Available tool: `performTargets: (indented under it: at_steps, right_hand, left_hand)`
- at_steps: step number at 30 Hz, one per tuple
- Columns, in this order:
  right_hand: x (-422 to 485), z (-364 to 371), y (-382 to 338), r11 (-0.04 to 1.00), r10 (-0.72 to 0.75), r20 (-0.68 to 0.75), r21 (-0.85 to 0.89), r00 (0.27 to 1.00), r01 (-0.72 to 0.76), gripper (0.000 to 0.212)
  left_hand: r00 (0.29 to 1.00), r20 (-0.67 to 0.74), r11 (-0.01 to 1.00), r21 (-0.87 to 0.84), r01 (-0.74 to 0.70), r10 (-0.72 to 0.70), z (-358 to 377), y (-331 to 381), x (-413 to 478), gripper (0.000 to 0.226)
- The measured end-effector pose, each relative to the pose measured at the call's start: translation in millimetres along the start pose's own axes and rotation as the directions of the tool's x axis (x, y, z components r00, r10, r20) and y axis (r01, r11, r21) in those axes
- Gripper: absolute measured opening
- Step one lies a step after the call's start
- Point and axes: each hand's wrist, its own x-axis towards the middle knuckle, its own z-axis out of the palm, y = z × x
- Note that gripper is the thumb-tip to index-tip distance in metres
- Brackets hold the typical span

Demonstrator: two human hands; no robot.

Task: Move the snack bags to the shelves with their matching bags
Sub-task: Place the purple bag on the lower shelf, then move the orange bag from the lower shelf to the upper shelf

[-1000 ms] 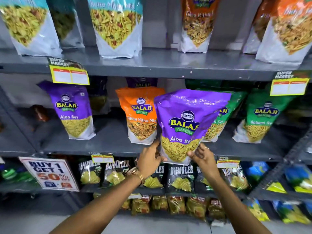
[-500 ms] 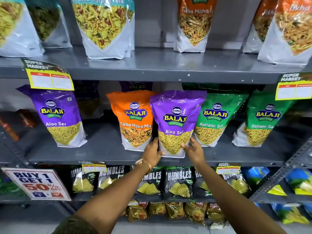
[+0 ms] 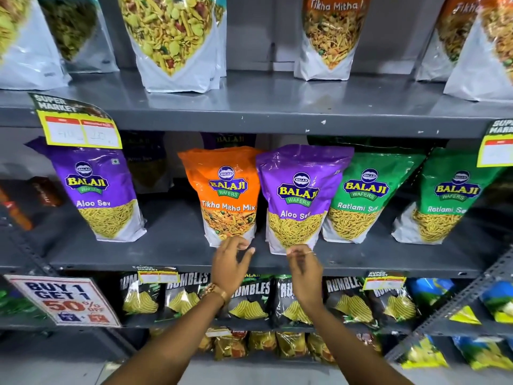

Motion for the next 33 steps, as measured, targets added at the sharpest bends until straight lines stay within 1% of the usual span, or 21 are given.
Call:
performTargets:
  at_steps: [1, 3, 5, 6, 7, 9, 11, 12, 13, 14, 15, 17, 19, 20, 21, 24, 25, 27, 28, 30, 33]
  right_hand:
    - [-4.7, 8.6, -2.5, 1.0, -0.013, 0.084, -0.005, 0.996, 0.013, 0.009]
    - [-4.5, 27.4, -9.7, 1.0, -0.006, 0.217, -0.028, 0.976, 0.012, 0.03]
    - [3.5, 48.1, -16.7, 0.998, 0.051, 0.295, -0.055, 0.954, -0.037, 0.052]
    - [8.0, 57.7, -23.0, 0.996, 0.062, 0.311, -0.077, 0.948, -0.04, 0.057]
    - [13.5, 66.2, -27.0, 0.995, 0.06, 0.31, -0.095, 0.949, -0.032, 0.059]
    - [24.1, 82.1, -36.2, 0.995, 0.06, 0.291, -0.095, 0.955, -0.034, 0.059]
    - [33.5, 94.1, -43.8, 0.994, 0.102, 0.25, -0.062, 0.963, -0.089, 0.054]
    - [37.6, 97.9, -45.3, 0.991, 0.133, 0.238, -0.053, 0.962, -0.123, 0.05]
    - [41.8, 101.6, -46.3, 0.987, 0.158, 0.232, -0.046, 0.96, -0.152, 0.045]
    - [45.7, 104.6, -45.8, 0.983, 0.185, 0.228, -0.047, 0.956, -0.179, 0.043]
    - [49.9, 107.5, -42.4, 0.979, 0.204, 0.228, -0.053, 0.952, -0.197, 0.044]
    - [54.2, 109.0, -38.8, 0.977, 0.212, 0.238, -0.085, 0.948, -0.197, 0.047]
    - [56.3, 107.7, -34.8, 0.978, 0.192, 0.261, -0.133, 0.946, -0.162, 0.049]
    - [56.5, 107.2, -33.7, 0.977, 0.187, 0.278, -0.149, 0.942, -0.15, 0.048]
    - [56.5, 107.9, -31.8, 0.977, 0.183, 0.292, -0.162, 0.939, -0.14, 0.046]
    - [51.8, 113.4, -33.9, 0.978, 0.178, 0.327, -0.162, 0.928, -0.131, 0.045]
    - [49.3, 116.4, -34.8, 0.982, 0.16, 0.335, -0.154, 0.929, -0.113, 0.046]
    - [42.5, 122.0, -38.2, 0.985, 0.13, 0.364, -0.151, 0.922, -0.079, 0.045]
    - [37.9, 124.4, -40.1, 0.987, 0.121, 0.388, -0.145, 0.914, -0.07, 0.045]
    - [27.4, 127.3, -43.9, 0.991, 0.102, 0.429, -0.117, 0.898, -0.057, 0.046]
    - [8.9, 123.3, -49.5, 0.994, 0.066, 0.484, -0.104, 0.872, -0.018, 0.047]
  left_hand:
    - [0.998, -0.066, 0.999, 0.035, -0.024, 0.026, -11.0, -6.3, -1.1, 0.023]
    - [0.985, -0.17, 0.998, 0.068, 0.015, -0.003, -31.4, -20.1, 2.1, 0.032]
    - [0.963, -0.241, 0.99, 0.052, 0.132, -0.116, -47.6, -31.8, 10.3, 0.047]
    - [0.949, -0.252, 0.979, 0.03, 0.201, -0.188, -53.7, -35.2, 15.5, 0.06]
    - [0.94, -0.23, 0.966, -0.003, 0.258, -0.252, -57.2, -36.6, 21.6, 0.075]
    - [0.928, -0.107, 0.934, -0.069, 0.351, -0.357, -62.0, -37.4, 34.6, 0.105]
    - [0.906, 0.072, 0.896, -0.134, 0.423, -0.417, -63.4, -36.1, 46.3, 0.121]
    - [0.896, 0.162, 0.874, -0.205, 0.441, -0.414, -63.2, -35.3, 50.9, 0.123]
    - [0.889, 0.227, 0.846, -0.283, 0.451, -0.397, -62.6, -36.7, 55.4, 0.117]
    - [0.882, 0.265, 0.822, -0.331, 0.464, -0.391, -63.4, -36.8, 58.0, 0.105]
    - [0.877, 0.273, 0.809, -0.349, 0.473, -0.395, -63.7, -38.9, 59.9, 0.091]
    - [0.869, 0.245, 0.809, -0.322, 0.492, -0.431, -64.8, -49.2, 62.5, 0.071]
    - [0.871, 0.189, 0.817, -0.304, 0.491, -0.453, -69.9, -56.9, 58.5, 0.049]
    - [0.87, 0.167, 0.817, -0.299, 0.494, -0.465, -73.3, -60.8, 54.9, 0.043]
    - [0.868, 0.163, 0.815, -0.299, 0.496, -0.469, -77.7, -64.4, 51.0, 0.042]
    - [0.862, 0.245, 0.827, -0.258, 0.5, -0.445, -90.9, -63.4, 38.1, 0.052]
    - [0.863, 0.242, 0.834, -0.241, 0.497, -0.444, -94.2, -64.4, 34.7, 0.056]
    - [0.87, 0.173, 0.843, -0.221, 0.491, -0.461, -100.9, -69.5, 27.9, 0.064]
    - [0.871, 0.133, 0.843, -0.218, 0.492, -0.473, -104.6, -73.5, 23.3, 0.065]
    - [0.865, 0.068, 0.846, -0.186, 0.5, -0.497, -115.8, -71.7, 12.9, 0.057]
    - [0.878, 0.052, 0.86, -0.186, 0.476, -0.475, -133.5, -57.9, -9.6, 0.043]
